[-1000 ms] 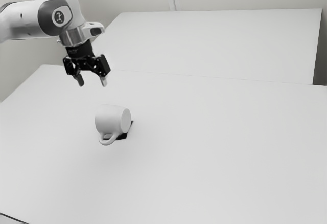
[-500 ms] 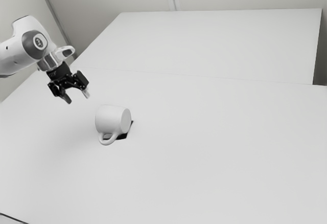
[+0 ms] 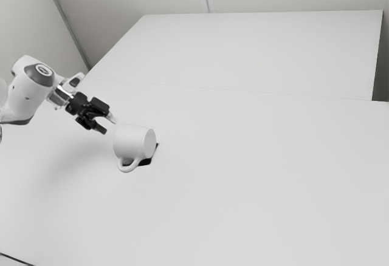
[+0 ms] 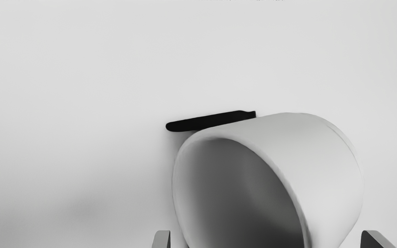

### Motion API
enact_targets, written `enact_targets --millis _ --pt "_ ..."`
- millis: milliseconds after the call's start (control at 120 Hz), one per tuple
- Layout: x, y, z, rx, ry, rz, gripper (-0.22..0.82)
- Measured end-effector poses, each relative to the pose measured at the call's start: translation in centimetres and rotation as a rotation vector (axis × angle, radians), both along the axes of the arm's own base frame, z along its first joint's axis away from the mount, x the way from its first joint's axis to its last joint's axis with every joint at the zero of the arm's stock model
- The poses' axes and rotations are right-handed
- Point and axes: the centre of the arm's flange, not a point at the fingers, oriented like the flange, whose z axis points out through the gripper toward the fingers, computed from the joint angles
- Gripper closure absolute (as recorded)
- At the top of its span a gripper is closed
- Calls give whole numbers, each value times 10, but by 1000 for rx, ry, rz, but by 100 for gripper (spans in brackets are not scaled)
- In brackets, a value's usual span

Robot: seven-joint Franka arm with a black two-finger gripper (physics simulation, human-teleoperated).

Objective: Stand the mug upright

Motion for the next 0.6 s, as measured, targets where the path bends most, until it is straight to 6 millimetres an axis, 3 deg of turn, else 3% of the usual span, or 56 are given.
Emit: enact_targets --millis 300,600 --pt "0 -18 -34 -191 -63 -92 2" --pt "-4 -35 -39 -308 -102 -183 45"
